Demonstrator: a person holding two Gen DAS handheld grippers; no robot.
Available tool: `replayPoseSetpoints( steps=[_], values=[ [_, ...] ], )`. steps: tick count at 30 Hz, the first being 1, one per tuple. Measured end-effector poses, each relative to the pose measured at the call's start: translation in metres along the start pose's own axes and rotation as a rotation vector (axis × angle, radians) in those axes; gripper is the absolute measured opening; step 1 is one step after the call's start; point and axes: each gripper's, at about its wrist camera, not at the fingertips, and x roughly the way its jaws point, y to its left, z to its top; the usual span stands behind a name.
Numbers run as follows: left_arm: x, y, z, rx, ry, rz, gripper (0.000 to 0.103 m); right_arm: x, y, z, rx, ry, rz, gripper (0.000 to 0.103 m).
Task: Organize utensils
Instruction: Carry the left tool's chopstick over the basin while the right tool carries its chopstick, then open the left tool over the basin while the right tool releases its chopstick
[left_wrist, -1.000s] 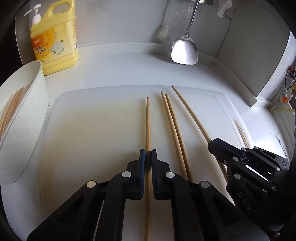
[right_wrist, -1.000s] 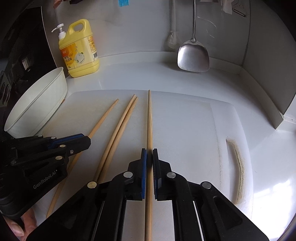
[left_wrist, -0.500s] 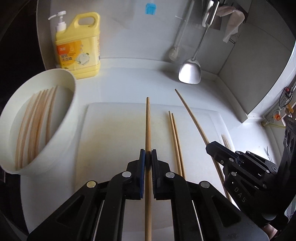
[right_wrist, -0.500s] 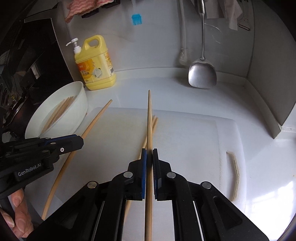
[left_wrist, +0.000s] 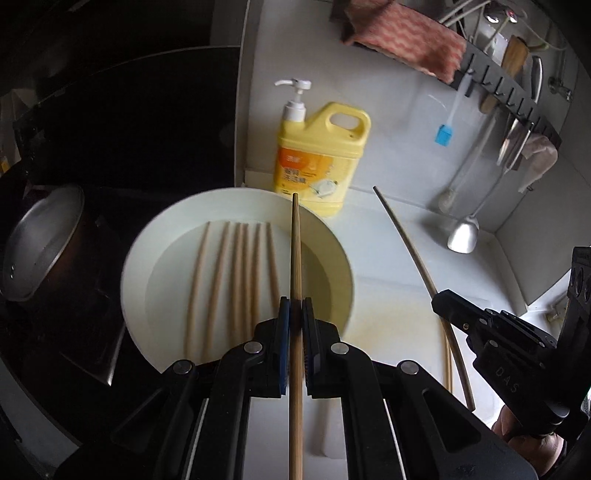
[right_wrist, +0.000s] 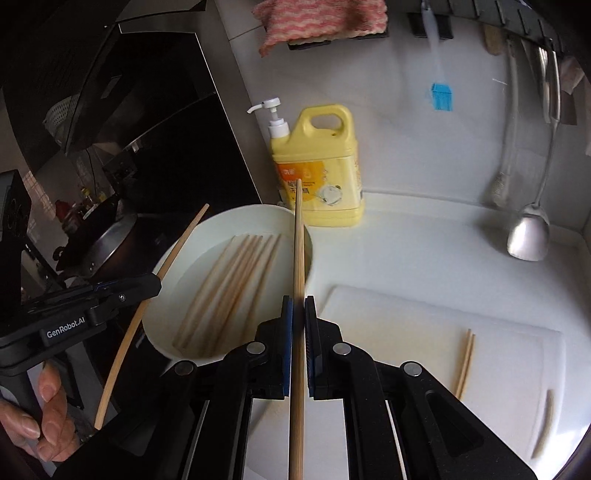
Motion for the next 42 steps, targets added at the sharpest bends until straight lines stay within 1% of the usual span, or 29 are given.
replayPoseSetpoints(
  steps=[3,7,12,16,19,21,24,28,37,39,40,41,42],
  values=[
    [0.013,0.035,0.018,0.016,-0.006,-0.001,0.007,0.033,0.026,0.014,0.028,0.017,0.001,0.006],
    [0.041,0.066,0.034,0.029,0.038,-0.009,0.007,0.072,0.052,0.025,0.053,0.037,0.002,0.006],
    [0.079,0.084,0.039,0.020,0.093,-0.027,0.007,0.115,0.064,0.028,0.110,0.102,0.022,0.006],
    [0.101,0.087,0.037,0.007,0.113,-0.028,0.007,0.138,0.064,0.028,0.121,0.143,0.007,0.006],
    [0.114,0.089,0.035,-0.014,0.140,-0.033,0.007,0.150,0.062,0.027,0.114,0.171,-0.011,0.006],
    [0.122,0.089,0.032,-0.006,0.154,-0.021,0.007,0.155,0.061,0.025,0.104,0.192,-0.016,0.006],
    [0.134,0.093,0.028,-0.021,0.181,-0.009,0.007,0.162,0.057,0.024,0.100,0.212,-0.023,0.006],
    [0.146,0.096,0.029,-0.024,0.198,0.010,0.007,0.170,0.052,0.021,0.108,0.244,-0.029,0.006],
    [0.163,0.100,0.037,-0.030,0.220,0.055,0.008,0.175,0.046,0.023,0.106,0.263,-0.039,0.006],
    [0.164,0.100,0.038,-0.032,0.225,0.070,0.013,0.172,0.045,0.024,0.111,0.256,-0.048,0.015],
    [0.163,0.100,0.038,-0.032,0.223,0.074,0.025,0.170,0.045,0.025,0.107,0.246,-0.053,0.017],
    [0.160,0.102,0.037,-0.033,0.217,0.082,0.047,0.168,0.045,0.027,0.100,0.237,-0.059,0.019],
    [0.157,0.103,0.037,-0.035,0.203,0.102,0.058,0.166,0.046,0.027,0.091,0.232,-0.064,0.020]
  ],
)
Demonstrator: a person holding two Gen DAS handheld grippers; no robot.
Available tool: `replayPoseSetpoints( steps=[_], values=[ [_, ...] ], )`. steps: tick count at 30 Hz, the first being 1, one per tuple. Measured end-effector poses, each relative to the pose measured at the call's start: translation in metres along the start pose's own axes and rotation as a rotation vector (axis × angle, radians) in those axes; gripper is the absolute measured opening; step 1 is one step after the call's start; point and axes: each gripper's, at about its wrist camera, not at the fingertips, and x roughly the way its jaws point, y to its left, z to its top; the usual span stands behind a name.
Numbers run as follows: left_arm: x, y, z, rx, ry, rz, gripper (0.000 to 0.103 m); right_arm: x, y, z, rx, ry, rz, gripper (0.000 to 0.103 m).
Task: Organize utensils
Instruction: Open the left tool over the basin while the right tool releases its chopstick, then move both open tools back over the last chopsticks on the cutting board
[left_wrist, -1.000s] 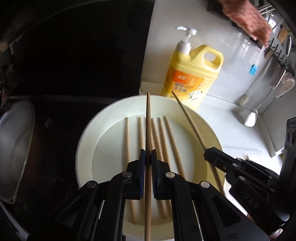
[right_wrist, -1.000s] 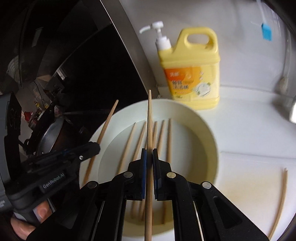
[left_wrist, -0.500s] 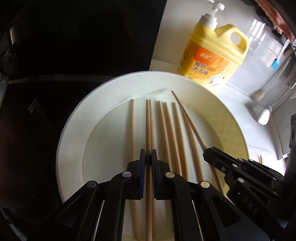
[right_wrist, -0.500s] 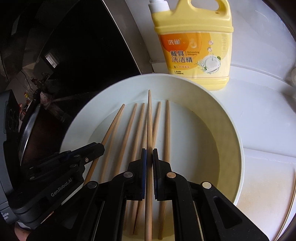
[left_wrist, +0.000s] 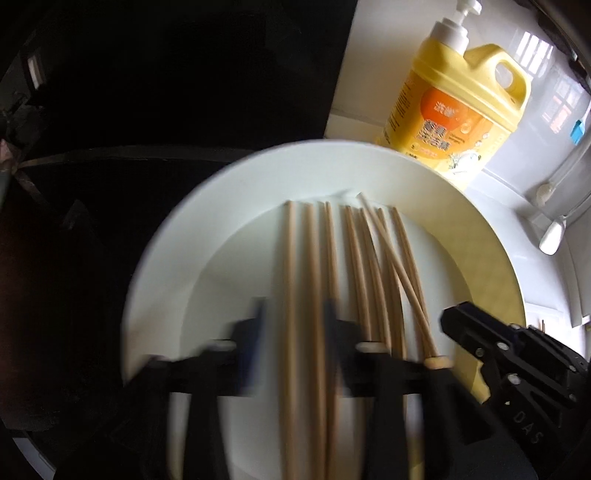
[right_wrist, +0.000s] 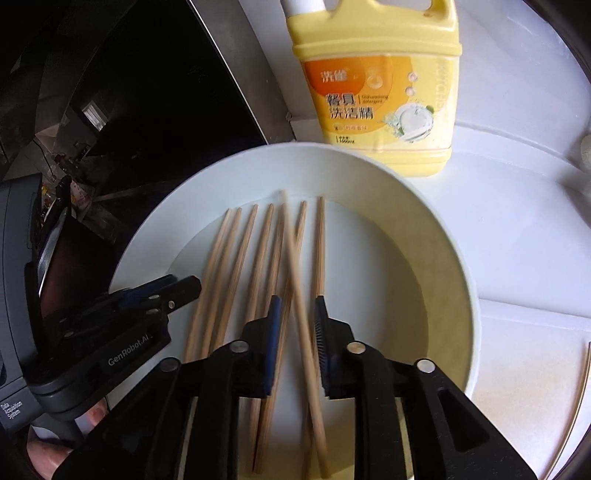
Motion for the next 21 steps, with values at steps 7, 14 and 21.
replayPoseSetpoints(
  steps=[7,14,21],
  values=[
    [-0.015,0.008,-0.005,-0.012,-0.029,0.062,0.082,-0.011,-0.004,-0.001,-0.017,-0.021,-0.041,0.031],
    [-0.020,0.011,-0.009,-0.008,-0.021,0.085,0.088,-0.015,-0.004,-0.004,-0.010,-0.023,-0.041,0.040],
    [-0.030,0.017,-0.016,-0.009,-0.029,0.099,0.090,-0.020,0.002,-0.010,-0.016,-0.027,-0.047,0.045]
  ],
)
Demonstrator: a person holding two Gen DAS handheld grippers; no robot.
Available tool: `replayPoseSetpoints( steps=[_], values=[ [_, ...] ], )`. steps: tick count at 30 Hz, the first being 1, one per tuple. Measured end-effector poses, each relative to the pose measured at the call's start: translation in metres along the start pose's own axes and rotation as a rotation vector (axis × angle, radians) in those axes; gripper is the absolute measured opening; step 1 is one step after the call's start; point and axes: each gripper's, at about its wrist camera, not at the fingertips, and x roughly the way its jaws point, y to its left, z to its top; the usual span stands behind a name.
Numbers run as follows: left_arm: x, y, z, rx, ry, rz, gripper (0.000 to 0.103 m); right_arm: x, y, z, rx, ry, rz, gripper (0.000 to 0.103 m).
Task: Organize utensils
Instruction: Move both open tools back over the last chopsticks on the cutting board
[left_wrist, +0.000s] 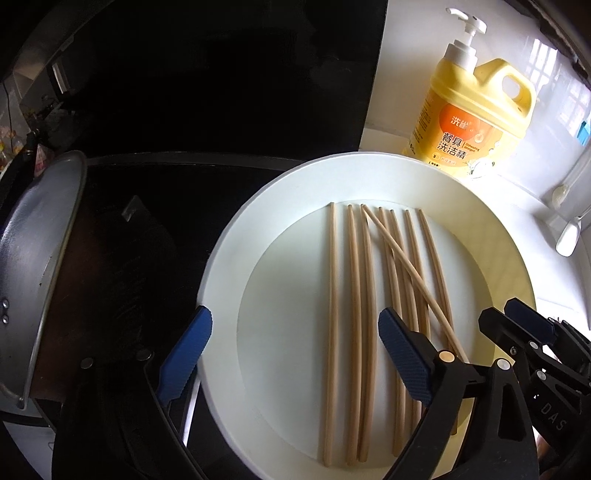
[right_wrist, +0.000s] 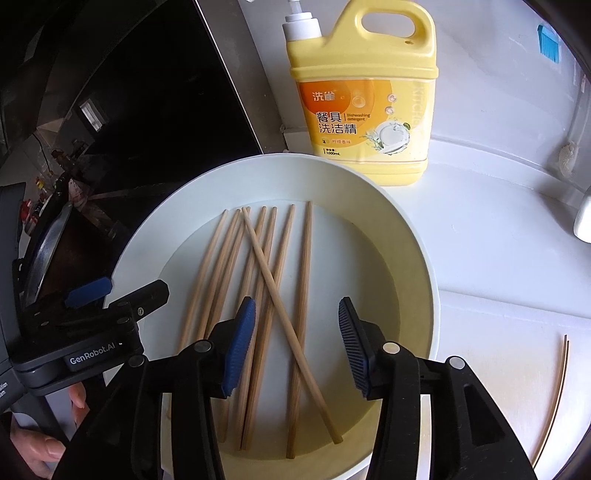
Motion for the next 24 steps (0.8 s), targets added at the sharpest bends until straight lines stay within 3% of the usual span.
replayPoseSetpoints(
  steps=[24],
  values=[
    [-0.028,0.013,-0.006,0.044,-0.035,-0.020,0.093,-0.029,0.010,-0.014,0.047,-0.050,-0.046,0.064]
  ],
)
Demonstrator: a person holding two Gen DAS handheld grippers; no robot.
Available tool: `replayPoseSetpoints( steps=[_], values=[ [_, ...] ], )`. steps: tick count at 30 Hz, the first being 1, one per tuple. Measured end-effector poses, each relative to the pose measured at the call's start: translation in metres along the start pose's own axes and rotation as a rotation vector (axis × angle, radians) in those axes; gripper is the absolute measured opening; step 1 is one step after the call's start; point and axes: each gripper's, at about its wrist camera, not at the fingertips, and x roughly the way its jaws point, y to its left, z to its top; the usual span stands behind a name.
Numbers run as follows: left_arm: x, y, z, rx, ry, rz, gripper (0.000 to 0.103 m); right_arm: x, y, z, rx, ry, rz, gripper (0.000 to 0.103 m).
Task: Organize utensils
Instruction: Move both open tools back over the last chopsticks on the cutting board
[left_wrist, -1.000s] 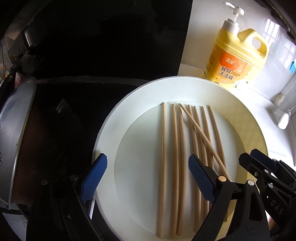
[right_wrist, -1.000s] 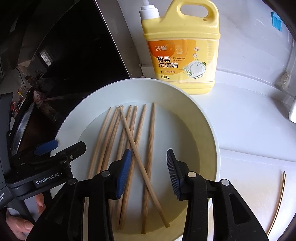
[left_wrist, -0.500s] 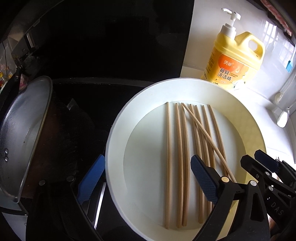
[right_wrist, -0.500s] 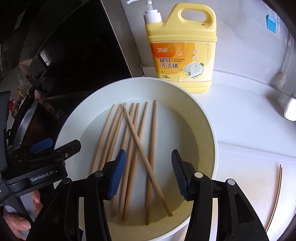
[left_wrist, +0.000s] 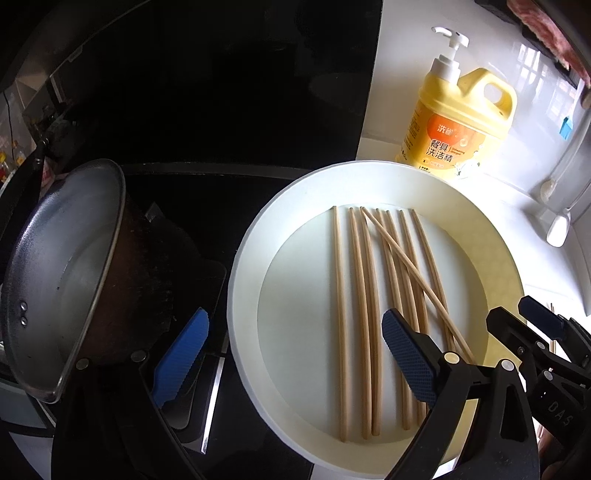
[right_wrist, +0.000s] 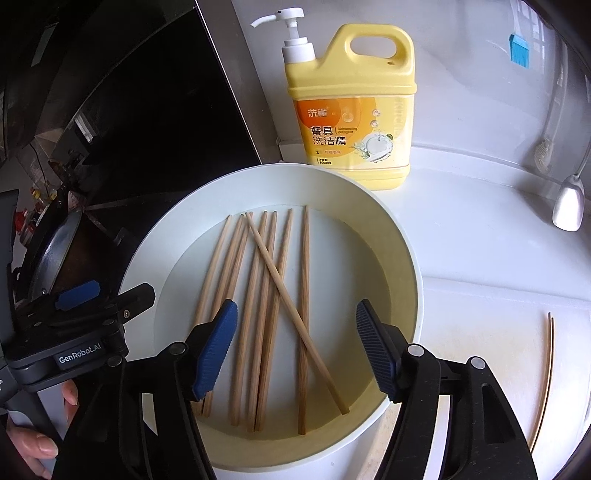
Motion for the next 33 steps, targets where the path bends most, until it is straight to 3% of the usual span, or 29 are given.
replayPoseSetpoints(
  steps=[10,18,27,33],
  values=[
    [-0.016,-0.005,-0.005,0.035,-0.034,-0.030,0.096,-0.025,-0.008,-0.016,0.035,-0.022,-0.042,0.072],
    [-0.031,-0.039,-0.017,0.091,-0.056,-0.057,0.097,-0.055,-0.042,-0.041,0.073,-0.044,-0.073,0.076],
    [-0.051,-0.120,-0.038,0.127,-0.084,-0.119,0.097,-0.105,-0.123,-0.091,0.136,-0.083,-0.146,0.076],
    [-0.060,-0.183,-0.072,0.091,-0.046,-0.139,0.097,-0.133,-0.197,-0.129,0.147,-0.086,-0.163,0.076]
  ],
)
